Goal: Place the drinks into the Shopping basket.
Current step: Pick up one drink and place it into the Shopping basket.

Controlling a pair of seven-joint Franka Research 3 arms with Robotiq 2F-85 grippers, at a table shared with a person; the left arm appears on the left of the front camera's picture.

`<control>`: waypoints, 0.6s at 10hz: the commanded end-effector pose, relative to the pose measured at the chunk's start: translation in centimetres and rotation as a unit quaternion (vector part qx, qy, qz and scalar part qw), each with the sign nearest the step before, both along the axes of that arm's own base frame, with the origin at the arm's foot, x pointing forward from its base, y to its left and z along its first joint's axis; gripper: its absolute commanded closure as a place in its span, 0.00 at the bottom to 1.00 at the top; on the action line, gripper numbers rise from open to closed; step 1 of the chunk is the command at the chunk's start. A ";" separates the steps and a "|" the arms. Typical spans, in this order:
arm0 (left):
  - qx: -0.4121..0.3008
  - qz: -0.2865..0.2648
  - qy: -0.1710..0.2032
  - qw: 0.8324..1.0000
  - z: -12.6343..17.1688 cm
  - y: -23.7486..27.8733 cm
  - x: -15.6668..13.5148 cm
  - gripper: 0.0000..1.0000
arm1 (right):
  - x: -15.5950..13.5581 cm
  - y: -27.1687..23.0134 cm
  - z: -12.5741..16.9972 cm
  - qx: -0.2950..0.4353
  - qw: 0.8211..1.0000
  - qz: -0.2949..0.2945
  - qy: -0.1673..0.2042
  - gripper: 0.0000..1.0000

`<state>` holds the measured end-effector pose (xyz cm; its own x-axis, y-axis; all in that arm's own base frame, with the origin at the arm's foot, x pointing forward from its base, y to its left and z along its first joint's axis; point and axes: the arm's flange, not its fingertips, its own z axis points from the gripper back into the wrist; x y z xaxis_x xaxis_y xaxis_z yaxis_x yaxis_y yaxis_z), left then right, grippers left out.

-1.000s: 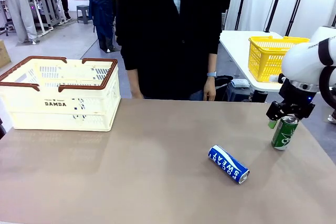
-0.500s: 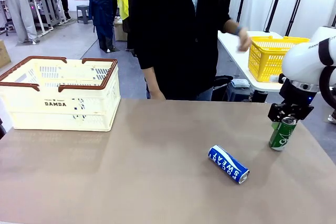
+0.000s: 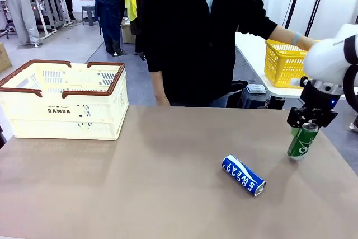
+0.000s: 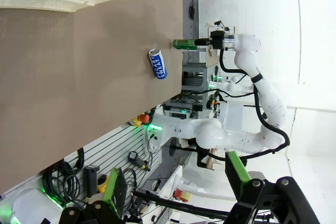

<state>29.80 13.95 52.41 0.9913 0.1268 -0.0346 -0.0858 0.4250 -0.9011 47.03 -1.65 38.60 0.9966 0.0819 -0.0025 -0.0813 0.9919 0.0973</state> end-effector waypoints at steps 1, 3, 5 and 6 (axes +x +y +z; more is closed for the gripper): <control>-0.009 0.001 0.001 1.000 0.3 -0.1 -0.2 0.00 | -0.8 1.7 6.8 0.013 0.999 -0.040 0.017 1.00; -0.009 0.001 0.001 1.000 0.3 -0.1 -0.2 0.00 | -1.7 6.4 13.3 0.020 0.999 -0.048 -0.011 1.00; -0.009 0.001 0.001 1.000 0.3 -0.1 -0.2 0.00 | -3.6 14.4 16.0 0.003 0.997 0.070 -0.041 1.00; -0.009 0.001 0.001 1.000 0.3 -0.1 -0.2 0.00 | -4.1 19.0 16.3 0.016 0.990 0.127 -0.059 1.00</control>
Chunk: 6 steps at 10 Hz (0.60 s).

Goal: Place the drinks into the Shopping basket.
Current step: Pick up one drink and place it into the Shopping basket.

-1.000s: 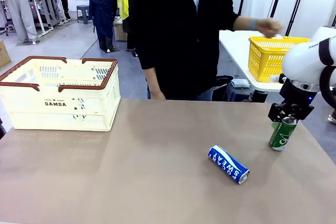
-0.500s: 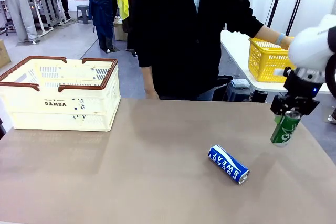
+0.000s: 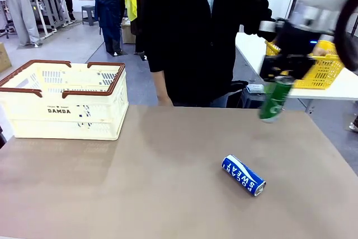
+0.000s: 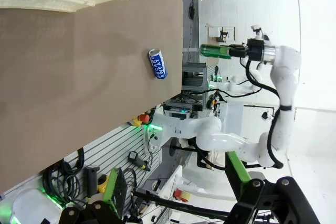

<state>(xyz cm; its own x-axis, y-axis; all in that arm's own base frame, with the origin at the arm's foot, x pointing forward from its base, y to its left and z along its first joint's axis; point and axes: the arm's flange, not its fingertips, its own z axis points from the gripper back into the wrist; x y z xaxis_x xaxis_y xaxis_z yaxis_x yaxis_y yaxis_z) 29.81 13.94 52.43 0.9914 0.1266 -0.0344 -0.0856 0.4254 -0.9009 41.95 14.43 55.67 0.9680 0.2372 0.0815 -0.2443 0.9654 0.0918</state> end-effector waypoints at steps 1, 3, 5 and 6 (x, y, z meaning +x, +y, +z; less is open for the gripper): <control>-0.009 0.001 0.001 1.000 0.3 -0.1 -0.2 0.00 | 1.0 8.3 -1.3 0.012 0.994 0.103 -0.031 1.00; -0.009 0.001 0.001 1.000 0.3 -0.1 -0.2 0.00 | 0.8 17.3 -3.4 0.009 0.982 0.186 -0.028 1.00; -0.009 0.001 0.001 1.000 0.3 -0.1 -0.2 0.00 | -0.4 24.8 -7.0 0.004 0.967 0.254 -0.037 1.00; -0.009 0.001 0.001 1.000 0.3 -0.1 -0.2 0.00 | -1.1 27.8 -9.2 0.019 0.958 0.285 -0.033 1.00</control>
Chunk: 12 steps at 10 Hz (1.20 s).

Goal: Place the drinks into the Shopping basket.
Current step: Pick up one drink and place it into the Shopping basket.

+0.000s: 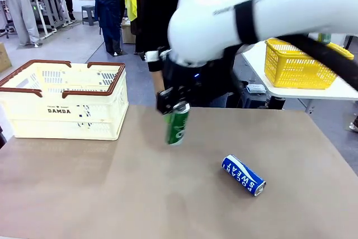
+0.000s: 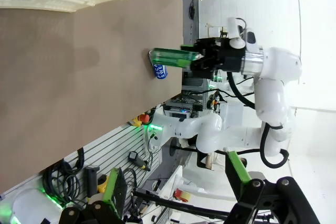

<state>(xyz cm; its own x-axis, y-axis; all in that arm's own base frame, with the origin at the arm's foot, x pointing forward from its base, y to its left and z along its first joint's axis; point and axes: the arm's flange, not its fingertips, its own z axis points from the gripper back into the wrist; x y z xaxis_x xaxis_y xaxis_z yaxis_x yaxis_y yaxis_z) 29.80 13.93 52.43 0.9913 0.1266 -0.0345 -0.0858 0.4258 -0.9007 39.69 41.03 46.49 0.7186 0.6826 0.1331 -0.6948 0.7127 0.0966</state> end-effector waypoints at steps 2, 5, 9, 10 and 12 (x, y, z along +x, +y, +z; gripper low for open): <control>-0.009 0.001 0.001 1.000 0.3 -0.1 -0.2 0.00 | -0.5 5.0 -4.2 0.000 0.997 0.076 0.000 1.00; -0.009 0.001 0.001 1.000 0.3 -0.1 -0.2 0.00 | -0.9 7.2 -8.3 -0.032 0.995 0.096 0.011 1.00; -0.009 0.001 0.001 1.000 0.3 -0.1 -0.2 0.00 | -1.1 7.4 -9.7 -0.041 0.994 0.099 0.016 0.27; -0.009 0.001 0.001 1.000 0.3 -0.1 -0.2 0.00 | -1.0 7.3 -9.2 -0.038 0.995 0.096 0.017 0.00; -0.009 0.001 0.001 1.000 0.3 -0.1 -0.2 0.00 | -0.7 6.8 -7.2 -0.026 0.995 0.091 0.021 0.00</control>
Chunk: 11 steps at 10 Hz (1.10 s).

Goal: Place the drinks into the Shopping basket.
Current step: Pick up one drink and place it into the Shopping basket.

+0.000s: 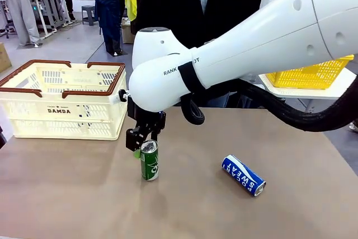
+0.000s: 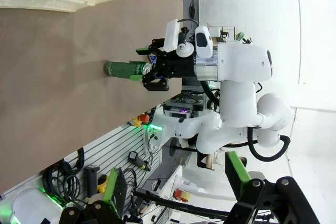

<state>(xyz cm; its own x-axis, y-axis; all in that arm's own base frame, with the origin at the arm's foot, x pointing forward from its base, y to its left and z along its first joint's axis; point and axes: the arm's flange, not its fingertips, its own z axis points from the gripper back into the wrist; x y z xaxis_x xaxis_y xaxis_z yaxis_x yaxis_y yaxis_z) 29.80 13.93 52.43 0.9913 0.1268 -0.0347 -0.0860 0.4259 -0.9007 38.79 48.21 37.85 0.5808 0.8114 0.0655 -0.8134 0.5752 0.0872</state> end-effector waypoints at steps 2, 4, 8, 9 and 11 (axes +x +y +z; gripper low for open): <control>-0.009 0.001 0.001 1.000 0.3 -0.1 -0.2 0.00 | 1.0 -2.3 6.4 0.018 0.999 -0.028 -0.012 0.00; -0.009 0.001 0.001 1.000 0.3 -0.1 -0.2 0.00 | 2.9 -8.7 14.2 0.041 0.995 -0.096 -0.005 0.00; -0.009 0.001 0.001 1.000 0.3 -0.1 -0.2 0.00 | 3.9 -35.4 24.7 0.119 0.929 -0.349 0.027 0.00; -0.009 0.001 0.001 1.000 0.3 -0.1 -0.2 0.00 | 3.3 -42.6 25.2 0.170 0.895 -0.410 0.049 0.00; -0.009 0.001 0.001 1.000 0.3 -0.1 -0.2 0.00 | 0.7 -57.3 23.5 0.323 0.811 -0.472 0.125 0.00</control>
